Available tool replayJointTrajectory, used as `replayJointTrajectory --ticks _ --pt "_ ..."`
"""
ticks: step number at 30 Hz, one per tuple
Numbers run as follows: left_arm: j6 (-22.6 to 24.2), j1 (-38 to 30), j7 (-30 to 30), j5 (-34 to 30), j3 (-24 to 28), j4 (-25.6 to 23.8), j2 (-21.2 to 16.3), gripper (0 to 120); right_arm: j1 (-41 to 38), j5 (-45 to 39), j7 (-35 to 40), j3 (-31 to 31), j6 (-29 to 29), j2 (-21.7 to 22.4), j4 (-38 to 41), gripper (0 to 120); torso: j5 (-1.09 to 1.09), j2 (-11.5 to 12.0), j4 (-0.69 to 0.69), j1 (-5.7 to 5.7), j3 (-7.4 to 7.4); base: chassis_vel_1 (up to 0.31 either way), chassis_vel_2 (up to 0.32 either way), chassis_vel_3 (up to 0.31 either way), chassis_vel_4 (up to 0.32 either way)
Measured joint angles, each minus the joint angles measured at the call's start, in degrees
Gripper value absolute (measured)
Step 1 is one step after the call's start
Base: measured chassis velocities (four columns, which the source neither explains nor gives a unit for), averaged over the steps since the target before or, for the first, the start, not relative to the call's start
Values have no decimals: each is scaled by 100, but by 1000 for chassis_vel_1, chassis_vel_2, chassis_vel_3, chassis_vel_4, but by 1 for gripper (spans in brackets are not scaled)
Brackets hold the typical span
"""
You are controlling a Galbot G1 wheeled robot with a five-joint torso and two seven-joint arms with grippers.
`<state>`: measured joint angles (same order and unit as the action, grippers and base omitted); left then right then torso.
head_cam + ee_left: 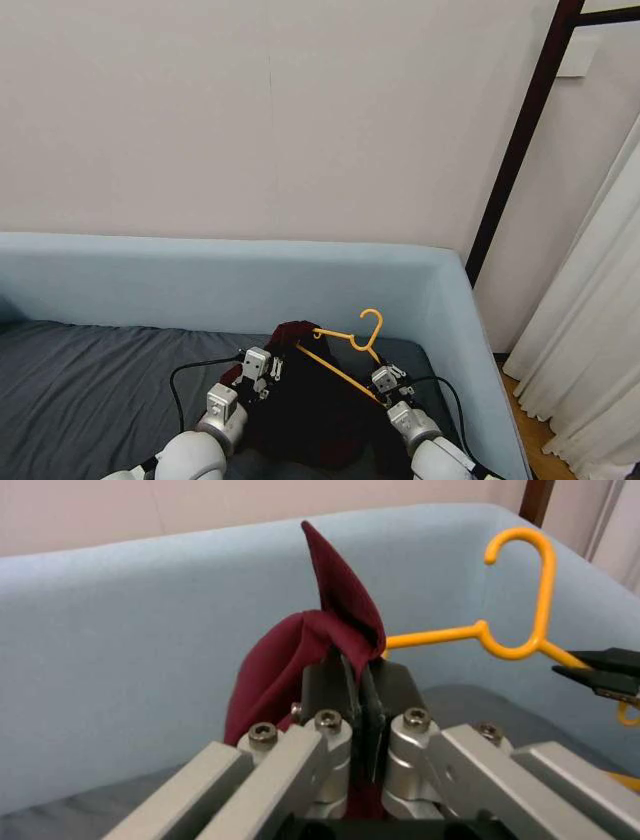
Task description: Pick up the clothes from the sofa and hang them on the clothes hanger.
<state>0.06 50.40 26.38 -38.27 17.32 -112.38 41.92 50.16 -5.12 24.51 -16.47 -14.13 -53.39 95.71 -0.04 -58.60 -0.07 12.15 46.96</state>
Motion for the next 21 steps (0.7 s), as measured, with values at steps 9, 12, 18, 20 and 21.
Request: replayJointTrajectory --ticks 9,12,18,20,21 --pt "169 -808 121 -102 821 39 238 0 -159 470 0 -62 102 54 -31 5 1 0 1 0 0 0 0 0 0" --pt "216 -1044 183 -167 981 105 311 0 -138 581 -10 -57 145 92 -23 5 0 0 1 0 0 0 0 0 0" --pt "274 -1572 301 -388 1052 394 426 0 11 857 -77 35 298 175 23 5 0 0 0 0 0 0 0 0 0" --pt "307 -1787 314 -518 1086 480 443 0 29 858 -79 60 309 197 39 5 0 0 0 0 0 0 0 0 0" --pt "324 -1868 316 -567 1105 509 448 0 29 858 -81 68 309 205 46 5 1 0 0 0 0 0 0 0 0"
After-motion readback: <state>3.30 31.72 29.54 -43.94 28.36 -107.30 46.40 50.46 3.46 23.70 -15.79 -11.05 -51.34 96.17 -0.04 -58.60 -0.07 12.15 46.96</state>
